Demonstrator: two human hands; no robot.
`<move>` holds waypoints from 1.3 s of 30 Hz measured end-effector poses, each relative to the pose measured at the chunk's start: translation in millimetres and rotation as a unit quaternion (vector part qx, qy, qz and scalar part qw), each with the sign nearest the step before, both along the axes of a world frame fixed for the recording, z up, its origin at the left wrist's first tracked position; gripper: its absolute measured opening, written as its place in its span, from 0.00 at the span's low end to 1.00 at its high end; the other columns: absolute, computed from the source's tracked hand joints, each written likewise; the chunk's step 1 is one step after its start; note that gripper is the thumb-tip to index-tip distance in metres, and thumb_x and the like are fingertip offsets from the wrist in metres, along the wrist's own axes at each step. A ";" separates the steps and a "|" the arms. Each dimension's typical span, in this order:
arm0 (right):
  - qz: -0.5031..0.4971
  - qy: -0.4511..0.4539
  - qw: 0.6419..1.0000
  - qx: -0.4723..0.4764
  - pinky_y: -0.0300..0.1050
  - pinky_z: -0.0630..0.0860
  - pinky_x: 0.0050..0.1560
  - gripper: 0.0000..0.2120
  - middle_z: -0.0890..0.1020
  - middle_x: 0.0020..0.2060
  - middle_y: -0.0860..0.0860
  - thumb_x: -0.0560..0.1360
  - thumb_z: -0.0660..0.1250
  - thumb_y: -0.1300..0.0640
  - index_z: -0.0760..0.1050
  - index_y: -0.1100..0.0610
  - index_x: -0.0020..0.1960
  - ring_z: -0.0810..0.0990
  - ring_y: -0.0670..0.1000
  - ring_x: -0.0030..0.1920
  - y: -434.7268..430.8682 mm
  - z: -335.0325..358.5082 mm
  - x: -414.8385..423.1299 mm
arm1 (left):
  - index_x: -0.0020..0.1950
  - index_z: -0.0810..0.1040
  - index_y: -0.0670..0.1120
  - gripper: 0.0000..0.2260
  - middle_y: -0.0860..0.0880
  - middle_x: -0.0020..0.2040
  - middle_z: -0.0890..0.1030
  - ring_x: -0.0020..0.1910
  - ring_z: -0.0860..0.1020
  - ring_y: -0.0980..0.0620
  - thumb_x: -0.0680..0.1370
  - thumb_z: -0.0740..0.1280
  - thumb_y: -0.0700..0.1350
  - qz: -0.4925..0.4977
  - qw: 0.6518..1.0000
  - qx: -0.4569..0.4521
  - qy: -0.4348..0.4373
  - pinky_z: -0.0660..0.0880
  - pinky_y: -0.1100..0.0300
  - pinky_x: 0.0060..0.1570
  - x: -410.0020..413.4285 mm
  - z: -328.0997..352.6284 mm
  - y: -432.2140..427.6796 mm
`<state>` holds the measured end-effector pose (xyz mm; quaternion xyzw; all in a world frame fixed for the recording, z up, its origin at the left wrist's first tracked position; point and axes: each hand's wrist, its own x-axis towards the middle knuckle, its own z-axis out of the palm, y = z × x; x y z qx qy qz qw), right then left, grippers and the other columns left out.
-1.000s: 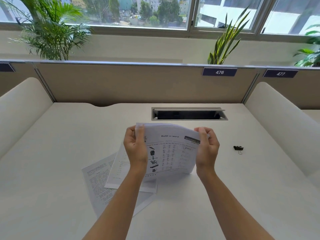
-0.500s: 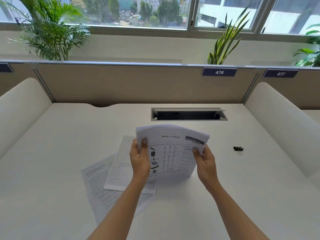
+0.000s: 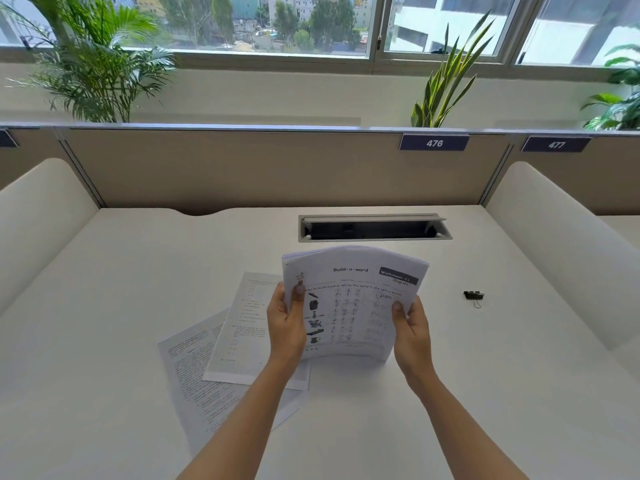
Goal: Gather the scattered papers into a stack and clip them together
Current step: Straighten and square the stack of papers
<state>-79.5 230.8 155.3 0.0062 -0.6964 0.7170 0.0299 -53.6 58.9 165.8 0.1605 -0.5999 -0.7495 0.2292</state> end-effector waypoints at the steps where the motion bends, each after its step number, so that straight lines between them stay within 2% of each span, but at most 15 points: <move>1: -0.006 0.001 1.000 -0.004 0.34 0.78 0.38 0.09 0.80 0.49 0.48 0.82 0.55 0.59 0.71 0.48 0.54 0.80 0.38 0.43 0.2 2.4 -0.8 | 0.50 0.76 0.49 0.07 0.47 0.45 0.83 0.43 0.83 0.48 0.77 0.62 0.51 0.000 1.000 0.002 0.007 0.82 0.53 0.38 0.1 2.9 0.0; 4: -0.009 0.010 1.000 -0.012 0.32 0.77 0.35 0.06 0.80 0.47 0.48 0.81 0.57 0.60 0.71 0.53 0.53 0.80 0.37 0.40 1.2 10.0 -1.0 | 0.48 0.74 0.47 0.09 0.46 0.43 0.82 0.40 0.82 0.47 0.76 0.62 0.52 0.017 1.000 0.000 0.025 0.82 0.52 0.36 1.0 10.4 1.2; 8: -0.009 0.029 0.999 -0.007 0.33 0.77 0.37 0.04 0.80 0.46 0.50 0.79 0.62 0.61 0.70 0.61 0.52 0.79 0.41 0.42 4.0 11.5 3.1 | 0.44 0.71 0.53 0.04 0.48 0.41 0.77 0.39 0.79 0.48 0.79 0.62 0.49 0.071 0.995 0.007 0.065 0.80 0.57 0.34 6.0 17.3 2.6; 11: -0.006 0.040 0.999 -0.016 0.33 0.76 0.37 0.04 0.79 0.43 0.51 0.79 0.61 0.61 0.69 0.63 0.51 0.78 0.39 0.40 2.7 14.9 4.2 | 0.47 0.73 0.55 0.02 0.45 0.45 0.78 0.40 0.79 0.49 0.78 0.62 0.52 0.058 0.993 0.005 0.107 0.79 0.58 0.33 6.6 23.6 1.0; 14: -0.004 0.046 0.999 -0.028 0.32 0.76 0.35 0.06 0.80 0.40 0.46 0.80 0.59 0.61 0.69 0.64 0.51 0.78 0.38 0.38 0.0 18.0 2.9 | 0.51 0.73 0.50 0.07 0.44 0.52 0.81 0.41 0.80 0.50 0.77 0.61 0.52 0.071 0.990 0.001 0.124 0.78 0.61 0.32 1.1 28.2 0.9; 16: -0.002 0.047 0.998 -0.032 0.33 0.76 0.35 0.06 0.81 0.38 0.41 0.81 0.58 0.61 0.69 0.64 0.52 0.79 0.37 0.38 -0.4 16.5 1.7 | 0.50 0.74 0.47 0.09 0.46 0.48 0.82 0.38 0.80 0.54 0.78 0.60 0.51 0.101 0.987 0.000 0.124 0.77 0.63 0.31 -2.3 32.7 1.9; 18: -0.006 0.044 0.999 -0.031 0.33 0.76 0.36 0.06 0.81 0.38 0.40 0.81 0.58 0.61 0.70 0.64 0.52 0.79 0.38 0.39 -0.3 14.2 1.4 | 0.44 0.76 0.46 0.11 0.51 0.40 0.81 0.35 0.79 0.55 0.80 0.59 0.50 0.126 0.986 -0.002 0.112 0.75 0.64 0.30 -4.4 36.5 3.6; 21: -0.009 0.045 0.999 -0.024 0.34 0.77 0.38 0.06 0.82 0.44 0.45 0.81 0.58 0.60 0.73 0.58 0.52 0.80 0.41 0.43 -0.1 8.3 1.8 | 0.37 0.76 0.48 0.16 0.53 0.32 0.78 0.33 0.78 0.55 0.82 0.58 0.49 0.138 0.986 0.002 0.089 0.74 0.62 0.29 -4.9 37.8 5.4; 24: 0.007 0.032 0.999 0.000 0.39 0.80 0.43 0.07 0.82 0.49 0.49 0.80 0.61 0.56 0.76 0.50 0.53 0.80 0.45 0.49 3.4 -3.7 1.3 | 0.42 0.75 0.48 0.14 0.55 0.35 0.79 0.34 0.78 0.57 0.81 0.56 0.53 0.131 0.985 -0.001 0.114 0.75 0.63 0.30 -2.9 35.8 5.8; 26: 0.018 0.014 1.000 0.013 0.38 0.79 0.44 0.08 0.82 0.51 0.49 0.80 0.60 0.56 0.76 0.50 0.55 0.81 0.45 0.51 5.3 -9.1 1.4 | 0.48 0.72 0.49 0.14 0.58 0.39 0.77 0.37 0.78 0.57 0.78 0.56 0.59 0.103 0.983 -0.033 0.145 0.77 0.63 0.31 0.3 29.4 5.7; 29: 0.008 0.010 1.000 -0.002 0.30 0.76 0.38 0.08 0.82 0.47 0.49 0.81 0.58 0.61 0.76 0.57 0.55 0.81 0.36 0.42 5.2 -7.3 2.9 | 0.50 0.70 0.54 0.16 0.58 0.41 0.77 0.40 0.79 0.53 0.74 0.61 0.65 0.069 0.986 -0.081 0.128 0.80 0.57 0.34 4.7 9.8 4.7; 31: -0.005 0.013 1.000 -0.013 0.30 0.76 0.35 0.08 0.82 0.45 0.49 0.81 0.58 0.62 0.76 0.59 0.54 0.80 0.35 0.38 4.4 -6.1 3.4 | 0.49 0.73 0.59 0.10 0.57 0.41 0.78 0.41 0.80 0.51 0.75 0.62 0.63 0.085 0.987 -0.091 0.107 0.80 0.55 0.36 7.1 0.2 3.1; 33: -0.015 0.027 0.999 -0.016 0.31 0.76 0.36 0.08 0.83 0.41 0.46 0.81 0.58 0.62 0.77 0.58 0.52 0.80 0.37 0.38 3.0 -5.4 2.8 | 0.49 0.74 0.59 0.03 0.59 0.40 0.78 0.40 0.79 0.56 0.79 0.61 0.54 0.109 0.981 -0.101 0.121 0.79 0.59 0.36 9.1 0.9 2.4; 36: -0.016 0.044 0.999 -0.014 0.34 0.77 0.37 0.09 0.84 0.40 0.43 0.81 0.58 0.62 0.78 0.57 0.51 0.80 0.41 0.40 -1.1 -6.2 2.8 | 0.49 0.73 0.50 0.06 0.62 0.39 0.78 0.38 0.78 0.61 0.80 0.59 0.39 0.140 0.977 -0.098 0.130 0.75 0.68 0.33 9.8 8.2 0.5; 39: 0.003 0.041 0.999 -0.003 0.35 0.78 0.39 0.09 0.84 0.43 0.45 0.81 0.58 0.61 0.78 0.57 0.53 0.81 0.42 0.43 -4.2 -12.0 6.4 | 0.48 0.72 0.43 0.03 0.58 0.37 0.78 0.35 0.77 0.62 0.80 0.60 0.40 0.139 0.983 -0.065 0.104 0.75 0.69 0.33 10.4 1.9 -5.2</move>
